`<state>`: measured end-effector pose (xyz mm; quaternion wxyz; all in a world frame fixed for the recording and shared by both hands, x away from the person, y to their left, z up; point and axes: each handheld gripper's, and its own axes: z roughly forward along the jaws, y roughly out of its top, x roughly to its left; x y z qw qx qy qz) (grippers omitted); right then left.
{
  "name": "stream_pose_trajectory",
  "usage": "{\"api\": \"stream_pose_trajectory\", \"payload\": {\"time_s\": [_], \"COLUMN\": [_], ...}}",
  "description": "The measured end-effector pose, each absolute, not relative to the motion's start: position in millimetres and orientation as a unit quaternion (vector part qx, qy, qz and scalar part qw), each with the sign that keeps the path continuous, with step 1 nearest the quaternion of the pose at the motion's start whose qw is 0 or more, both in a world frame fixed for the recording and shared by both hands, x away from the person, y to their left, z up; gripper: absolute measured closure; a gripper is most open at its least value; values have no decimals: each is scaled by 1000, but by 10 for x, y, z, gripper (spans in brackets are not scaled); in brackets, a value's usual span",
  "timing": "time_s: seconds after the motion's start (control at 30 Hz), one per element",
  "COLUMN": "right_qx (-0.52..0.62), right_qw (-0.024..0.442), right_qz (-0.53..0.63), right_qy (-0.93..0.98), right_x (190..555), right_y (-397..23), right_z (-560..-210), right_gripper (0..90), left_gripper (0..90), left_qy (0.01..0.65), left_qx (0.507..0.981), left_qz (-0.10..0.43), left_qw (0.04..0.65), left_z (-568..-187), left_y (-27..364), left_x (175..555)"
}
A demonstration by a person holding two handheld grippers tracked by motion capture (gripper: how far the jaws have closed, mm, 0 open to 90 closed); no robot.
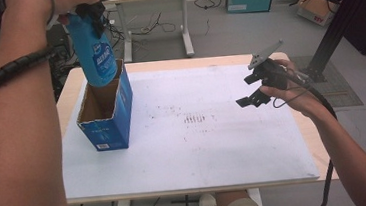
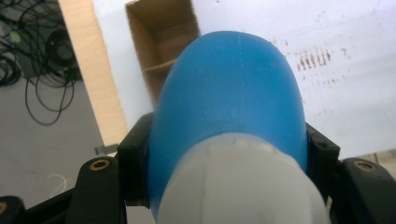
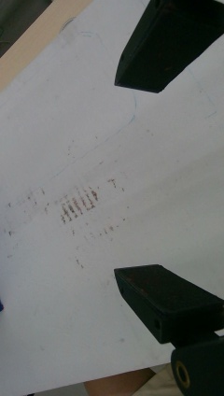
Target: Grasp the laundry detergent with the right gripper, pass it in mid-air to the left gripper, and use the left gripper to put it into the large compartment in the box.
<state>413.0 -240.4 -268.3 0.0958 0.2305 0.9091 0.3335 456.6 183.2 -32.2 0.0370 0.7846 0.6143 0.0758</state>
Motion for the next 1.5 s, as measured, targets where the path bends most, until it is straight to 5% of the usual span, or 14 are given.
{"api": "stream_pose_trajectory", "payload": {"time_s": [0.73, 1.5], "right_qx": [224, 231], "right_qw": [106, 112], "right_qz": [318, 313], "right_qy": [915, 915], "right_x": [4080, 4060], "right_y": [-2412, -2397], "right_z": [-2625, -2615], "right_gripper": [82, 83], "left_gripper": [370, 370], "left_qy": [707, 715], "left_qx": [703, 694], "left_qz": [73, 67], "left_qw": [38, 49], "left_z": [-382, -555], "left_y": [2188, 2332], "left_x": [4630, 4622]}}
